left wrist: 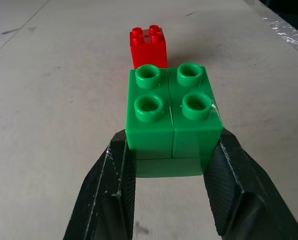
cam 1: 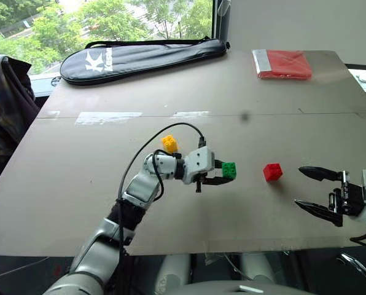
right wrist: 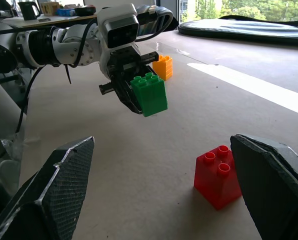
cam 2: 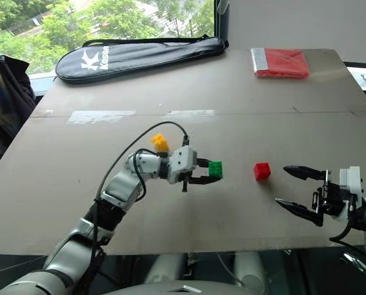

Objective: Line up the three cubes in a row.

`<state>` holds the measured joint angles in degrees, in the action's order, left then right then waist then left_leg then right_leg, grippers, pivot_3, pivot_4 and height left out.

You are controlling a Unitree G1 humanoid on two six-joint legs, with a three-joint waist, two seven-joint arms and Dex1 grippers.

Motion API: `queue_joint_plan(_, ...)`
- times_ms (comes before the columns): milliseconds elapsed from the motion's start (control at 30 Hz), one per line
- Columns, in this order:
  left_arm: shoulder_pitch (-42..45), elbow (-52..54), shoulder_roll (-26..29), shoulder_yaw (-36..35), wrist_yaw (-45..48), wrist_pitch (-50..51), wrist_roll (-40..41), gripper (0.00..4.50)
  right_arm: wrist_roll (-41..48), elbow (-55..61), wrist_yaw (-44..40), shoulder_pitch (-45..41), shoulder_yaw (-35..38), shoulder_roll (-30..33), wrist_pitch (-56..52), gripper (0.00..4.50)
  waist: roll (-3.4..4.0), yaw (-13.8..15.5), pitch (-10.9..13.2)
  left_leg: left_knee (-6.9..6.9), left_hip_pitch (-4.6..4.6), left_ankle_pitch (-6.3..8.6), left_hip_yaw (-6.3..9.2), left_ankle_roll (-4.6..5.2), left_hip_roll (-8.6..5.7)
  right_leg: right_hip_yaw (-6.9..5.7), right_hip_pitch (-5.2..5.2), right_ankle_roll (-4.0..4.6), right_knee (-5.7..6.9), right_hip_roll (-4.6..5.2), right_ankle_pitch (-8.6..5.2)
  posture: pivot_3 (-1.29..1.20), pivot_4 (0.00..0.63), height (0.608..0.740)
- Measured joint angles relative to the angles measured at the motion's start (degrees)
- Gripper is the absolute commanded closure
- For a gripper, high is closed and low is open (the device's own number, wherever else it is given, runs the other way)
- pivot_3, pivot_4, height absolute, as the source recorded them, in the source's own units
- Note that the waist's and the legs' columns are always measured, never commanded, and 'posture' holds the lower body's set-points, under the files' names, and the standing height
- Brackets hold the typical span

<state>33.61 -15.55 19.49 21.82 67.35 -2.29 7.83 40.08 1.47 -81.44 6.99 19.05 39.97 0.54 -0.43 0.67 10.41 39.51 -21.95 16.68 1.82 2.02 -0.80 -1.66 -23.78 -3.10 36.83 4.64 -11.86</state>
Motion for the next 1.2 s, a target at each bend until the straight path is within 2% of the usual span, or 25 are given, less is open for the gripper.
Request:
queue_joint_plan(200,6.0,-9.7,-5.5,1.6,-1.6,-2.1,-4.4,3.23,-0.4,1.9,1.4,3.0,1.5,-0.7,1.0,0.0,0.0,0.2,0.0,0.0,-0.02,0.0,0.07,0.0,0.0,-0.04,0.0,-0.02,0.0,-0.02,-0.01,0.0,0.15,0.694)
queue_joint_plan(400,6.8,-13.1,-9.0,3.0,-3.1,-2.2,-7.0,3.23,-0.6,2.3,2.3,3.6,2.1,-1.1,1.5,0.0,-0.01,0.1,0.0,0.0,-0.02,0.0,0.06,0.0,-0.01,-0.03,0.0,-0.02,0.0,-0.01,-0.01,0.0,0.15,0.694)
queue_joint_plan(1000,5.9,-12.9,-9.6,2.9,-2.8,1.1,-8.3,3.23,-1.1,2.0,2.6,2.8,2.1,-1.0,2.2,0.0,0.0,0.2,0.0,0.0,-0.01,0.0,0.08,0.0,0.0,-0.03,0.0,-0.02,0.01,-0.02,-0.01,0.0,0.15,0.694)
queue_joint_plan(1033,5.9,-12.8,-9.6,2.9,-2.8,1.4,-8.3,2.2,-1.1,2.0,2.6,2.7,2.1,-1.0,2.2,0.0,0.0,0.2,0.0,0.0,-0.01,0.0,0.08,0.0,0.0,-0.03,0.01,-0.02,0.01,-0.02,-0.01,0.0,0.15,0.694)
queue_joint_plan(1100,5.6,-12.3,-9.5,2.9,-2.6,1.9,-8.3,1.42,-1.1,2.0,2.6,2.7,2.1,-1.0,2.2,0.0,0.0,0.2,0.0,0.0,0.0,0.0,0.07,0.0,0.0,-0.03,0.01,-0.02,0.01,-0.02,-0.01,0.0,0.15,0.694)
queue_joint_plan(1133,5.5,-12.1,-9.5,2.9,-2.6,2.0,-8.3,0.63,-1.1,2.0,2.6,2.7,2.1,-1.0,2.2,0.0,0.0,0.2,0.0,0.01,0.0,0.0,0.08,0.0,0.0,-0.03,0.01,-0.02,0.01,-0.02,-0.01,0.0,0.15,0.694)
queue_joint_plan(1167,5.5,-12.1,-9.5,2.9,-2.7,2.1,-8.3,0.55,-1.1,2.0,2.6,2.7,2.1,-1.0,2.2,0.0,0.0,0.2,0.0,0.0,0.0,0.0,0.08,0.0,0.0,-0.03,0.01,-0.02,0.01,-0.02,-0.01,0.0,0.15,0.694)
queue_joint_plan(1200,5.5,-12.1,-9.4,2.9,-2.9,2.1,-8.4,0.22,-1.1,2.0,2.5,2.7,2.1,-1.0,2.2,0.0,0.0,0.2,0.0,0.0,0.0,0.0,0.08,0.0,0.0,-0.03,0.01,-0.02,0.01,-0.02,-0.01,0.0,0.15,0.694)
